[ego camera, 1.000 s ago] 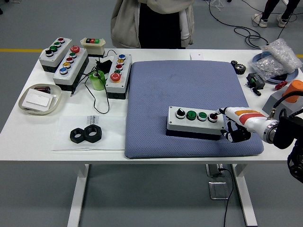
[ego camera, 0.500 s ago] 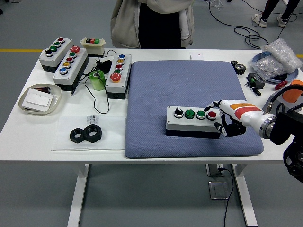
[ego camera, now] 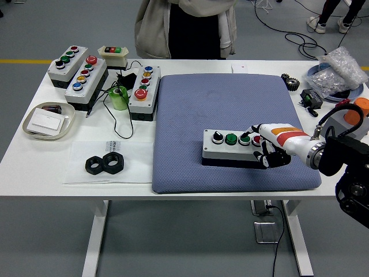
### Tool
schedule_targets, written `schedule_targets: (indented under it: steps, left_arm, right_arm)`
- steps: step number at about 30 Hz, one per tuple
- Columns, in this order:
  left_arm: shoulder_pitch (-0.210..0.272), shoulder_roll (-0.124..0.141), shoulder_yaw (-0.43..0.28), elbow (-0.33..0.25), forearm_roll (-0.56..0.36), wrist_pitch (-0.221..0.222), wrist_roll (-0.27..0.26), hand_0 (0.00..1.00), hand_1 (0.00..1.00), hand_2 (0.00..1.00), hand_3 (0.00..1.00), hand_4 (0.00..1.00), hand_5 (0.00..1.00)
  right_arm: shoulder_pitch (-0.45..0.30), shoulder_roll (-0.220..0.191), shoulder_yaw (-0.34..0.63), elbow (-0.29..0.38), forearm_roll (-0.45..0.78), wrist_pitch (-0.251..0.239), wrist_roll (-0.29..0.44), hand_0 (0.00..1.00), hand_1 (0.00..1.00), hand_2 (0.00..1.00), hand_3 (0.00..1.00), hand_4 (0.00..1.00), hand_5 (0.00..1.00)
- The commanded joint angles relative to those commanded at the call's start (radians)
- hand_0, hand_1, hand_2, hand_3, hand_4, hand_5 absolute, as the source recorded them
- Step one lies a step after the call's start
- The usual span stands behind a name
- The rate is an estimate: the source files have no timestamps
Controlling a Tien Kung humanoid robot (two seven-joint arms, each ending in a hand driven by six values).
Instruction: Pick up the button,place it on the desk,press the button,press the button
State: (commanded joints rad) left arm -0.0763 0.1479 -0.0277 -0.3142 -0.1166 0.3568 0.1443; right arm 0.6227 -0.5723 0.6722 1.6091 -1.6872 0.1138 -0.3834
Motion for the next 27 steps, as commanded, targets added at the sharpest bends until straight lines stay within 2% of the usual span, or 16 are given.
schedule_targets:
  steps: [18, 26, 27]
  left_arm:
    - [-0.005, 0.001, -0.002, 0.001, 0.004, 0.002, 0.001, 0.789, 0.838, 0.918, 0.847, 0.61, 0.998]
    - [-0.004, 0.002, 0.0, 0.001, 0.002, 0.003, 0.0, 0.788, 0.837, 0.918, 0.846, 0.61, 0.998]
    - [-0.005, 0.001, -0.001, 0.002, 0.002, 0.003, 0.0, 0.788, 0.838, 0.918, 0.846, 0.611, 0.998]
  right_arm:
    - [0.003, -0.001, -0.021, -0.02, 0.003, 0.013, -0.004, 0.168, 0.054, 0.211, 0.787, 0.574, 0.002]
    - [-0.012, -0.007, 0.052, 0.015, 0.003, -0.005, 0.002, 0.17, 0.054, 0.211, 0.789, 0.582, 0.002]
    - [-0.016, -0.01, 0.072, 0.026, 0.009, -0.014, 0.005, 0.157, 0.066, 0.222, 0.808, 0.483, 0.002]
